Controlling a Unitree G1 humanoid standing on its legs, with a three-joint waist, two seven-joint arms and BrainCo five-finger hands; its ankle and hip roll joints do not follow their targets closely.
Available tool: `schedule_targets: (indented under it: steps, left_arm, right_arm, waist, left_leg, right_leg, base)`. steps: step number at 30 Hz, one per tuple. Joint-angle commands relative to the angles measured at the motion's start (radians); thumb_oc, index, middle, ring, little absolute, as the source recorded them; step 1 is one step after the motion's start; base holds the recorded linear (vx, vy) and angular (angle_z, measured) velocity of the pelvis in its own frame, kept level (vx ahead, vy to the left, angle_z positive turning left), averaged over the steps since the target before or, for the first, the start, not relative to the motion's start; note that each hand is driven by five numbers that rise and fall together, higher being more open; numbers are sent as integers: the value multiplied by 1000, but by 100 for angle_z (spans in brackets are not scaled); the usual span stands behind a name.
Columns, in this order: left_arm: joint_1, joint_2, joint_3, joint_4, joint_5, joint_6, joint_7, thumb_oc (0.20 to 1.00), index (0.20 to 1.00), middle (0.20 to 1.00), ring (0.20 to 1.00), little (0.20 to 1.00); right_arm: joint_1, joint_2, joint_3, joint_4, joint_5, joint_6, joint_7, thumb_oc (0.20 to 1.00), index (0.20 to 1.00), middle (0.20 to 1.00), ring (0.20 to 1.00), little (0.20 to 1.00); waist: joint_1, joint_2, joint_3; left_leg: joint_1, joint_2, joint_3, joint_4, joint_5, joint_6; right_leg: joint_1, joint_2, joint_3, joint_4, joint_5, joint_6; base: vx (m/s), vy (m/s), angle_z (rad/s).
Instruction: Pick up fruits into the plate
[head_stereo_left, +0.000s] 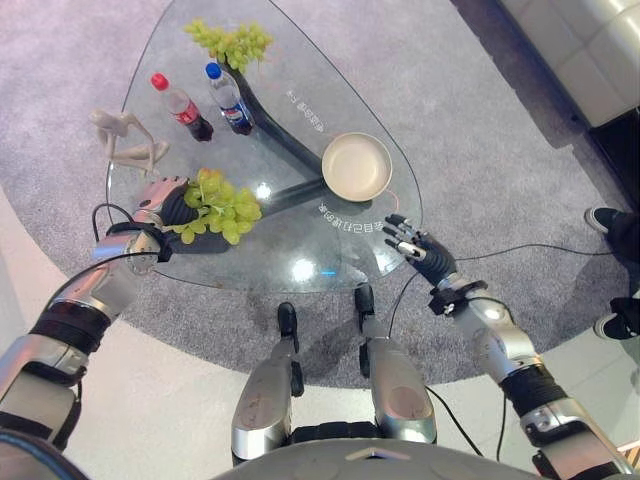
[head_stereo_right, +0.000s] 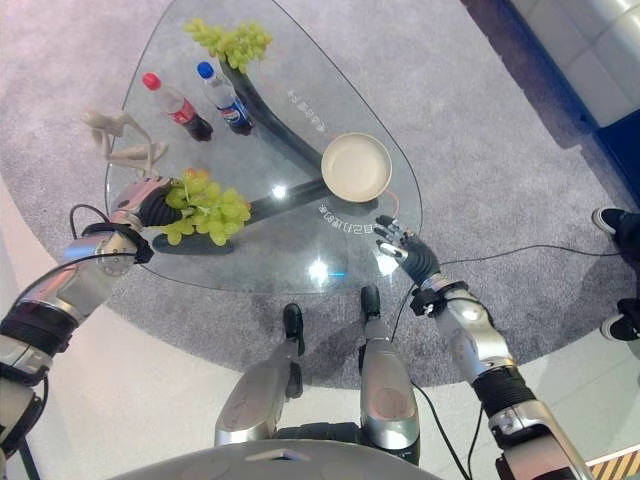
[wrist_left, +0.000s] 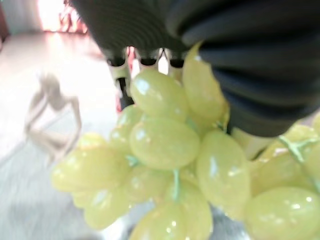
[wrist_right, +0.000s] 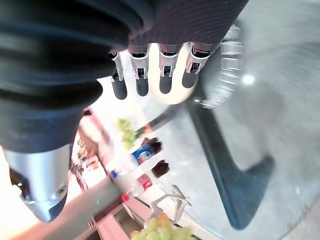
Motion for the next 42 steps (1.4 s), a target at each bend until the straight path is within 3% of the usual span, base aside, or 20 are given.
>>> schedule_targets:
  steps: [1,8,12,16,22,23,27,33,42]
  left_arm:
    - [-10,59,39,-40,78,-81,-43,200,200,200,200,200]
    - [-79,107,6,-181,116,-170,-145,200,200,200,200,200]
    - [-167,83,-64,-216,135,-212,-181,200,200,200,200,200]
    - [-281,31,-156,-244,133,-208,-217,200,200,200,200,200]
    - [-342,-5,-207,-259,124,-207,-230,200,200,200,200,200]
    - [-365,-22,-227,-273,125,-204,-231,200,200,200,200,200]
    - [-385,-41,-242,-301,120,-199,-246,200,200,200,200,200]
    - [-394,-65,-258,-324,117,-199,-250,200,200,200,200,200]
    - [-397,-86,-278,-352,110,-204,-286,200,200,200,200,200]
  right_arm:
    - [21,-82,-27,-60,-65,17,29,1000,1000,1000,1000,1000]
    - [-40,-184,-34,-139,-38,153,86,1000,1000,1000,1000,1000]
    - [-75,-168,-10,-172,20,232,118,1000,1000,1000,1000,1000]
    - [-120,-121,41,-187,45,293,115,1000,1000,1000,1000,1000]
    - [-142,-84,82,-201,63,323,103,1000,1000,1000,1000,1000]
    - [-148,-59,105,-214,84,366,100,1000,1000,1000,1000,1000]
    - [-147,-20,138,-219,156,420,96,1000,1000,1000,1000,1000]
    - [-130,37,166,-225,234,458,95,1000,1000,1000,1000,1000]
    - [-129,68,205,-243,280,464,83,1000,1000,1000,1000,1000]
  waist:
    - [20,18,-199]
    - [40,8,-300]
    - [44,7,-343]
    - [48,10,-373]
    - [52,13,-386]
    - [54,14,-393]
    - [57,17,-401]
    - [59,24,-406]
    - [61,25,-410]
  left_leg:
    - [-25,-60,-19,82,-136,36]
    - [51,-59,-35,60,-150,33]
    - [93,-61,-46,44,-157,32]
    - [128,-61,-52,28,-163,29]
    - [146,-60,-53,19,-165,29]
    - [143,-62,-53,20,-157,30]
    - [148,-61,-53,15,-156,29]
    - [161,-58,-54,9,-164,26]
    - [162,-58,-49,7,-165,26]
  right_leg:
    - [30,-7,-78,103,-167,16]
    - [124,-6,-116,64,-172,15]
    - [172,-5,-134,46,-177,16]
    - [210,-5,-152,30,-182,17]
    - [230,-4,-162,21,-185,17]
    - [230,-6,-166,21,-179,16]
    - [237,-7,-170,15,-178,17]
    - [249,-5,-171,7,-186,20]
    - [252,-5,-166,0,-185,23]
  base:
    - [135,-63,17]
    - [125,-49,13]
    - [78,-23,21]
    - [67,-9,20]
    - [10,2,6]
    - [12,1,7]
    - [-6,1,4]
    - [2,0,2]
    - [-5,0,0]
